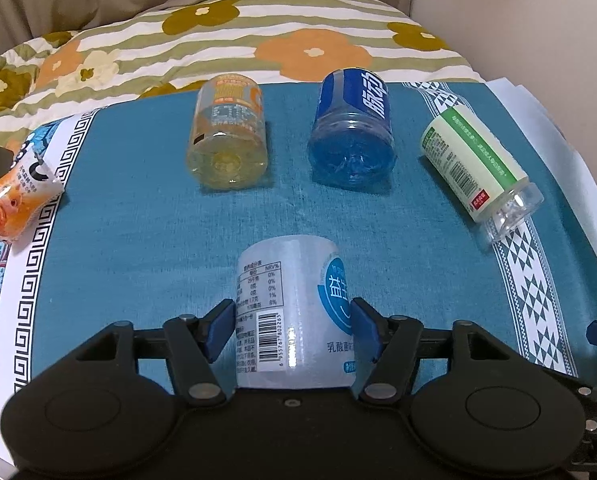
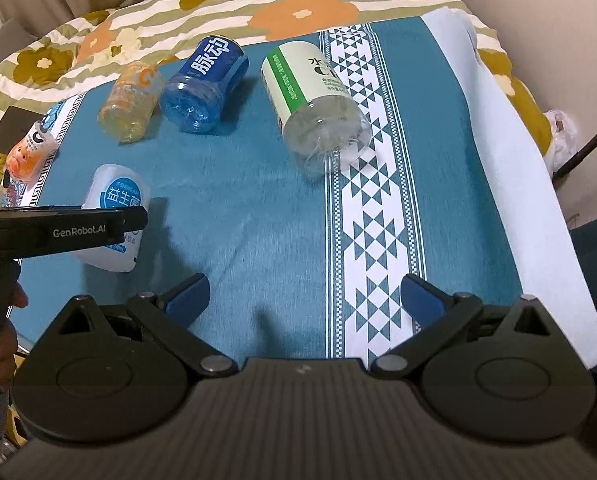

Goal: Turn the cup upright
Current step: 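Lower the white cup onto the cloth and open the left gripper, then move the right gripper over the lying white cup and close on it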

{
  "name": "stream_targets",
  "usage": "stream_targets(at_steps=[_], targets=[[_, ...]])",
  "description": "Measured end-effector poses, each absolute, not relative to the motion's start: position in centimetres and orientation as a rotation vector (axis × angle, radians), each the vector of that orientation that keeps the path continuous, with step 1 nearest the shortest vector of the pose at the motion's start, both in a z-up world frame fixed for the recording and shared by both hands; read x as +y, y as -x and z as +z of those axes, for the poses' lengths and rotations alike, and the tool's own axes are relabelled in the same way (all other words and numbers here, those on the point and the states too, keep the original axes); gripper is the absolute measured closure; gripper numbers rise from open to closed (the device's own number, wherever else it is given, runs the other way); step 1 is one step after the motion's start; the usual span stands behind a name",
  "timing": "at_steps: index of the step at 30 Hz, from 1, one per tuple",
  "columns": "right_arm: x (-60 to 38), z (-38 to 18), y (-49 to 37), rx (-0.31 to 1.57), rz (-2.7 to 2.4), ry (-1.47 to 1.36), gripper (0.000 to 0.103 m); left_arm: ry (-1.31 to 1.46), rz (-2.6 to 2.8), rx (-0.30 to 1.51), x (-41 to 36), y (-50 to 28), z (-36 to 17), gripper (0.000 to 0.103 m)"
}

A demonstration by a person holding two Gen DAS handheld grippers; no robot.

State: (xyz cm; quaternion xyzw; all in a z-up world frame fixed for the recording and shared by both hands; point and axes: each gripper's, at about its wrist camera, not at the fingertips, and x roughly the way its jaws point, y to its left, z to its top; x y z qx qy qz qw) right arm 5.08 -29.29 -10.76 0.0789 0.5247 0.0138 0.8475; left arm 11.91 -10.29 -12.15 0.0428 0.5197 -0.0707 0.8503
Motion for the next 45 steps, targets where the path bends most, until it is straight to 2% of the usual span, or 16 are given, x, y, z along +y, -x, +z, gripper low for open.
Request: stream_targets(at_steps=[1,3,19,32,45], targets=[[-29.3,-10.8,-5.1,1.106,0.030,-0.166,0.000,-0.096,-0.147,1.092,-10.3,-11.8,-12.1,0.018],[-29.2,-10.7,-5.1,1.105,0.034,-0.162,0.000,-0.098,-0.142,1.075,-10.2,-11.6,-11.8,0.013],[-28.1,-8.9,-5.0,1.078,0.099,-0.135,0.000,-0.062,-0.096,1.036,-8.9,-9.0,-8.5,0.012],[-22.9,-5.4,-7.3,1.053,0.200,-0.113,0.000,0.010,0.022,0.991,-2.3,-5.7,-4.3,0.008],[-18.1,-8.3,-16.3,1.285,0.226,-0.225,0.000,0.033,-0.045,1.044,3.7,-5.6,-7.5,0.006]])
